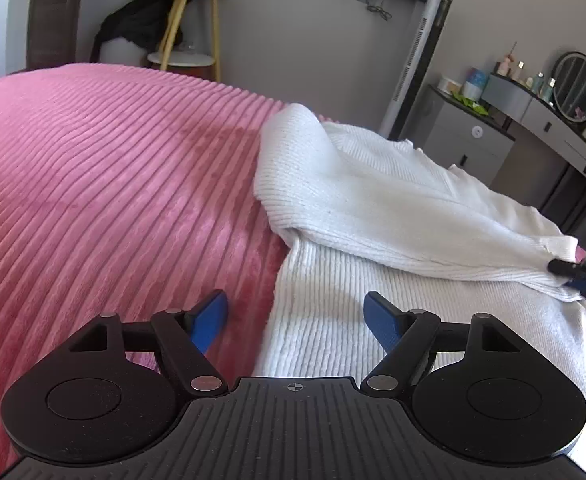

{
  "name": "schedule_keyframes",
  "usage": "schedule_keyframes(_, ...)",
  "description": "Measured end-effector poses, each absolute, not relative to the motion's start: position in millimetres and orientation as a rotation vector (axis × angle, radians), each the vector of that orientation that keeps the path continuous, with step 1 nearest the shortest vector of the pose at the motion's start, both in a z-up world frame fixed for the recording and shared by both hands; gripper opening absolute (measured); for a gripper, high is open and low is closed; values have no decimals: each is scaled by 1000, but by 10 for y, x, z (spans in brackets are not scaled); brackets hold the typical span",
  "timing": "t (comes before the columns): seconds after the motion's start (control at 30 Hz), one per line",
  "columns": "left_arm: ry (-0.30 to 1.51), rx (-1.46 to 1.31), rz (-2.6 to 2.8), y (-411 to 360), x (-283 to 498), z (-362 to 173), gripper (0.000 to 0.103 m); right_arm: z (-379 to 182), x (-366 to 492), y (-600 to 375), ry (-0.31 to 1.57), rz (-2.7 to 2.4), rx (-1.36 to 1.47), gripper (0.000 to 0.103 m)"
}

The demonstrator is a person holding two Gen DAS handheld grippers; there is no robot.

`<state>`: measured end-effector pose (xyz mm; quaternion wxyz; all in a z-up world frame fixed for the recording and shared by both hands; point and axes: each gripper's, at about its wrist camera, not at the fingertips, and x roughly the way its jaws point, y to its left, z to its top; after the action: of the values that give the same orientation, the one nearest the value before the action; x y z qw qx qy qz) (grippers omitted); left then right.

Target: Fold small clothes

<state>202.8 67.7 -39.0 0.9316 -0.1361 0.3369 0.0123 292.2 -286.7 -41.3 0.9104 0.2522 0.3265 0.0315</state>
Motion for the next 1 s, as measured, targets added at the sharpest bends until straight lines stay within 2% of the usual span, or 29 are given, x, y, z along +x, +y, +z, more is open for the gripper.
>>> schedule_keyframes(0.03, 689, -277, 25, 673, 2026, -393, 81, -457, 2902, -2915, 665, 74, 552, 17)
schedule_keyframes(0.1, 687, -278, 23, 673, 2023, -394, 81, -526, 2884, -3002, 648, 110, 626, 29)
schedule_keyframes(0.23, 686, -275, 21, 660, 2016, -391, 82, -584, 3003, -2995, 668, 170, 687, 30)
schedule_keyframes(0.27, 685, -274, 21, 656, 2013, -393, 82, -584, 3049, -2955, 683, 177, 666, 26)
schedule_keyframes(0.3, 685, -274, 21, 656, 2012, -394, 82, -561, 3090, -2908, 690, 177, 633, 8)
schedule_keyframes(0.4, 682, -285, 21, 670, 2008, -389, 82, -334, 3108, -2680, 637, 179, 481, 6)
schedule_keyframes(0.57, 684, -297, 17, 697, 2008, -390, 82, 282, 2823, -2517, 359, 188, 354, 6)
schedule_keyframes(0.7, 687, -314, 15, 726, 2008, -380, 82, 469, 2741, -2623, 247, 73, 290, 6)
schedule_keyframes(0.83, 687, -320, 15, 735, 2001, -379, 82, 282, 2715, -2899, 286, -30, 294, 6)
schedule_keyframes(1.0, 687, -299, 18, 708, 2006, -383, 82, -235, 2843, -3182, 488, -63, 357, 7)
